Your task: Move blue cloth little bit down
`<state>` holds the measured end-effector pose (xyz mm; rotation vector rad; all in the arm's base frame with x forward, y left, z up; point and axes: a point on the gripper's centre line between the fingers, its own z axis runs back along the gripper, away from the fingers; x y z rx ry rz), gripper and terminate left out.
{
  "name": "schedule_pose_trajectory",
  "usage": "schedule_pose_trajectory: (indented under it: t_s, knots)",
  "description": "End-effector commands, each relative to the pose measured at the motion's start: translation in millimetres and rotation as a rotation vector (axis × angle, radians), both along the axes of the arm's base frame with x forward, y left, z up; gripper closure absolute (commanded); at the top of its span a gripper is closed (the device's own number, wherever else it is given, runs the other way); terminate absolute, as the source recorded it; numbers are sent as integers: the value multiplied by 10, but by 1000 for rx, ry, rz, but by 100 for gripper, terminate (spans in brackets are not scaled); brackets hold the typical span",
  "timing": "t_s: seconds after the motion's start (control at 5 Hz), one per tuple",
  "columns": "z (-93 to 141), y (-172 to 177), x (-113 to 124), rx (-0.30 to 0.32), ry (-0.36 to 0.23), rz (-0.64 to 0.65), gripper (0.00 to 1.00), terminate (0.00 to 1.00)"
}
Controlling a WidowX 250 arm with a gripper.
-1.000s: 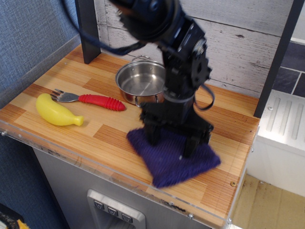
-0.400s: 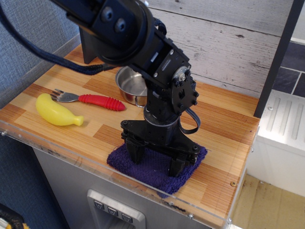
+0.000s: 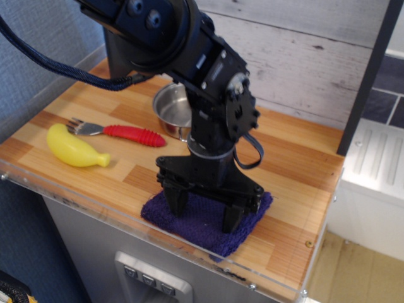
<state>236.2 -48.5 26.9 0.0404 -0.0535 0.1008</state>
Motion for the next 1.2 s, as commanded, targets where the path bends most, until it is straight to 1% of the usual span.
schedule_pose_trajectory:
  t_s: [0.0,0.2,0.4,0.8,1.0]
  knots:
    - [558,139,185,-51,-8,57,0,0]
    - [891,114,233,-81,-51,51,0,0]
    - [1070,82,228,-123,-55,56,0,0]
    - [1070,82,228,-123,-55,56,0,0]
    - [1070,82,228,-123,-55,56,0,100]
